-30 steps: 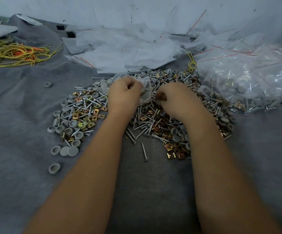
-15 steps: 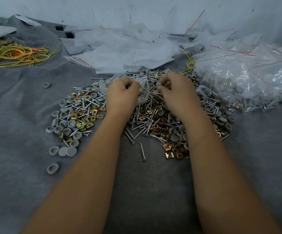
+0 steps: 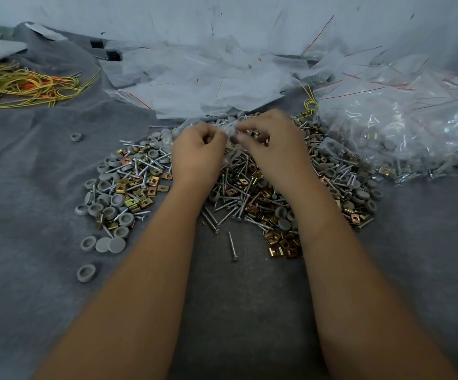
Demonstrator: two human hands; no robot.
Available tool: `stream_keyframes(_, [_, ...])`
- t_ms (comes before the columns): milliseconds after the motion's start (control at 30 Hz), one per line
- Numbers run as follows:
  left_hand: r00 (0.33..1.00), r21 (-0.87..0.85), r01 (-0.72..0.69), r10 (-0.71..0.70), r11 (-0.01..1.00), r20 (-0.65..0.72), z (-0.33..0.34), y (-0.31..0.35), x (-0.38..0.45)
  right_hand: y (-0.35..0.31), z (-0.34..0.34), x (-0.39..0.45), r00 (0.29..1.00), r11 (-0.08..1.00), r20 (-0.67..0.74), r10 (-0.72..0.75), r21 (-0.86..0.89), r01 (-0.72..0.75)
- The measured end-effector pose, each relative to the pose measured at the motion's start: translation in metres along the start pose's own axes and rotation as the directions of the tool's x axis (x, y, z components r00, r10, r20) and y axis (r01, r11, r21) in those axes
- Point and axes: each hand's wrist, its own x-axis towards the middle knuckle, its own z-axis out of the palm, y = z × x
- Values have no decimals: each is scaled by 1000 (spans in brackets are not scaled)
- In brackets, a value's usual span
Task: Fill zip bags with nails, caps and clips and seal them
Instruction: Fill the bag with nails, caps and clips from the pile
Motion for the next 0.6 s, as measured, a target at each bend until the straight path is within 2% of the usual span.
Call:
stream_keyframes(133, [999, -9, -1, 1, 1000, -37, 0, 0, 1, 0, -15, 1, 986, 982, -38, 161, 109, -156])
stream_keyframes(300, [999, -25, 10, -10, 1000, -39, -1, 1, 1, 0, -36, 2, 940, 950, 133, 313, -35, -311])
stream_keyframes(433, [1000, -6, 5, -5, 1000, -28, -2, 2, 1, -2, -41, 2, 889, 944, 332, 316, -204, -260])
stream_keyframes(600, [1000, 6, 5, -5, 1000, -16, -1, 2, 1, -1, -34, 0, 894, 905, 326, 307, -391, -168])
